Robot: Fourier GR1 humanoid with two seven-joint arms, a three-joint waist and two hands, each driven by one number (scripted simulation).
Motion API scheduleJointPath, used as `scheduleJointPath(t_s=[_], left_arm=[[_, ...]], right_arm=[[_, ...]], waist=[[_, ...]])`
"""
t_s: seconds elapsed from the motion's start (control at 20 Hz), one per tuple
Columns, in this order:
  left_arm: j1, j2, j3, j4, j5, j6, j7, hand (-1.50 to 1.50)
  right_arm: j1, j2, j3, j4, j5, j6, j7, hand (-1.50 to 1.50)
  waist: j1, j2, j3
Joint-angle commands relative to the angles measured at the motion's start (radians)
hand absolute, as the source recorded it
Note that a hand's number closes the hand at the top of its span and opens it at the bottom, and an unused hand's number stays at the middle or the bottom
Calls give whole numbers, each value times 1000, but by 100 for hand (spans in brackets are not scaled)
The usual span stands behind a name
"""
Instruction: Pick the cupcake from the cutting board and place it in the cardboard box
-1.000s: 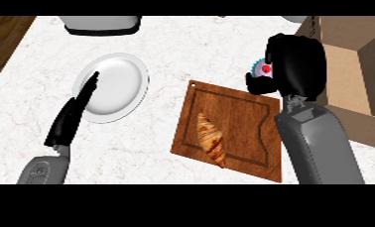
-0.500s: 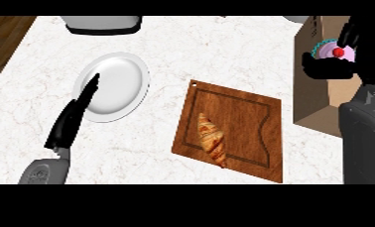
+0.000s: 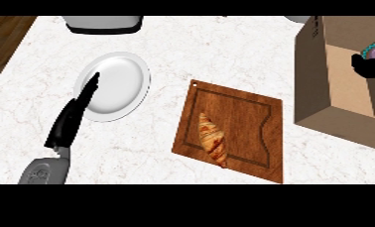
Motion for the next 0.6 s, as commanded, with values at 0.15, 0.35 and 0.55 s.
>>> scheduleJointPath(t_s=[0.15, 0.35, 0.55], left_arm=[[-24, -13, -9, 29, -21, 16, -8, 0], [-11, 0, -3, -9, 3, -16, 2, 0], [-9, -31, -22, 17, -26, 18, -3, 0]], right_arm=[[-15, -62, -150, 324, -117, 12, -79, 150], [-21, -35, -176, 446, -191, 22, -131, -150], [-61, -57, -194, 560, -253, -132, -304, -150]], waist=[[6, 7, 1], [15, 4, 1], [14, 5, 1]])
